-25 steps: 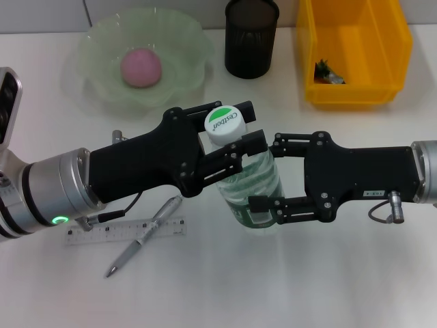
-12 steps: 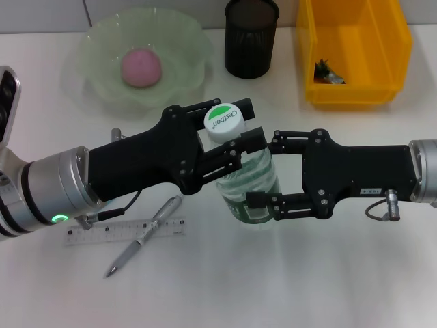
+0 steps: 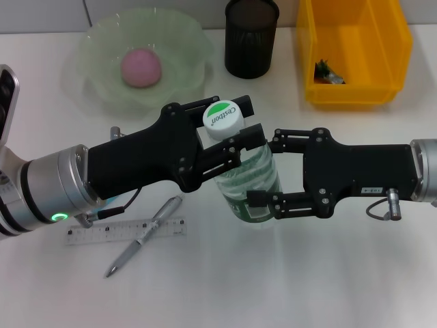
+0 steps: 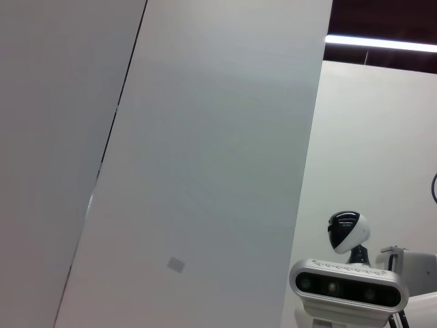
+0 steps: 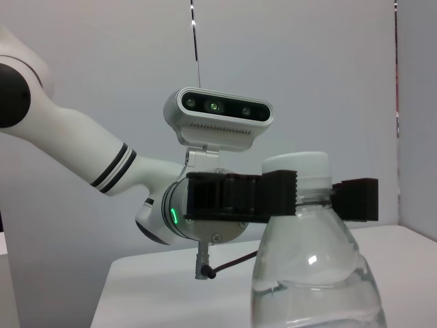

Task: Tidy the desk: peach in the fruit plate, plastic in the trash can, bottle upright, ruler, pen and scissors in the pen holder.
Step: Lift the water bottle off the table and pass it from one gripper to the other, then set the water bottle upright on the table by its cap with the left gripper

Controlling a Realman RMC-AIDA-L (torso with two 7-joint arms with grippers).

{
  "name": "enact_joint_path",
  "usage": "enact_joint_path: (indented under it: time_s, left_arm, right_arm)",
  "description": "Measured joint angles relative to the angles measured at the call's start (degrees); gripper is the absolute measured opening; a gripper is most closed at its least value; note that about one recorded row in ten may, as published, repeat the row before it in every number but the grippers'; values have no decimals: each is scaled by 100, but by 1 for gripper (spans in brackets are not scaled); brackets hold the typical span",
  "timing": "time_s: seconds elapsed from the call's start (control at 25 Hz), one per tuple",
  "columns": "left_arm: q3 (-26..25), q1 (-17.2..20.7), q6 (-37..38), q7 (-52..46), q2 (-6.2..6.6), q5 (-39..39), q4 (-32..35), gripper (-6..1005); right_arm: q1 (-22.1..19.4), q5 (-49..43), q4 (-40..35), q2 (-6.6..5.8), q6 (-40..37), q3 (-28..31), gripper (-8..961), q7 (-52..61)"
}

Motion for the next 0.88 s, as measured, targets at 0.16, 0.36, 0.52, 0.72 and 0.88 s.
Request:
enact_joint_path:
  time_s: [0.16,0.36,0.52,0.72,0.88]
  left_arm:
    - [0,0,2,0,0,-18,0,444]
    - [-7,29,17,-2,8,-145,1,444]
    - [-10,38,45,-29,19,-228,12,444]
    - [-9,4,49,-39,18,-230,18,444]
    - [-10,6,49,-43,18,-237,18,444]
  right_arm:
    - [-12,13,0,0,-9,9,730,-40]
    - [-79,14,0,0,15,39,729,-50]
    - [-136,14,0,-4,43,43,728,-65]
    - [-152,12,15,-3,56,46,727,-69]
    - [-166,10,17,-1,56,52,727,-71]
